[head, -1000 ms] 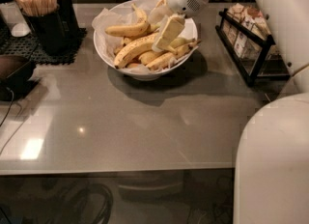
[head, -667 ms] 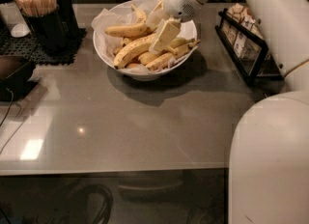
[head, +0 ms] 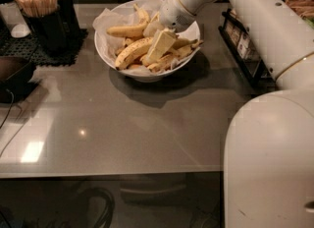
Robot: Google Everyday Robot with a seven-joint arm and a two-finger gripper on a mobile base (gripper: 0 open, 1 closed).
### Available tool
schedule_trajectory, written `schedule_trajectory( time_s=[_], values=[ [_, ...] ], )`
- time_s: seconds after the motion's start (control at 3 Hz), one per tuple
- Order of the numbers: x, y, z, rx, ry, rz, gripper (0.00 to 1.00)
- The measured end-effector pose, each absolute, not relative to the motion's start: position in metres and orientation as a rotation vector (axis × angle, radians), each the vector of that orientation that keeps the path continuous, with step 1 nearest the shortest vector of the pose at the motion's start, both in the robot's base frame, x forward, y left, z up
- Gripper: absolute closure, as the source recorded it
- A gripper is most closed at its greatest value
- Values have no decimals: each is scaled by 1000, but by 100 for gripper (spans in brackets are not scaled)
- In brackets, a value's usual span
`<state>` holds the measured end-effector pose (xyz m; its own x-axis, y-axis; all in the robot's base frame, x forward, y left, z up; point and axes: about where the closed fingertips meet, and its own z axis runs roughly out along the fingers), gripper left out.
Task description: Pick banana from white bowl
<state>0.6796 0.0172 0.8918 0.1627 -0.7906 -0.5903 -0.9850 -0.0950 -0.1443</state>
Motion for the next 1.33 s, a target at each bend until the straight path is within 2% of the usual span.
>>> schedule_trajectory(
  time_s=[0.33,1.0,1.33],
  values=[
    [679,19,892,-1943,1679,504,52],
    [672,18,898,-1955,1665,480,97],
    [662,10,910,-1938,1592,556,100]
  ],
)
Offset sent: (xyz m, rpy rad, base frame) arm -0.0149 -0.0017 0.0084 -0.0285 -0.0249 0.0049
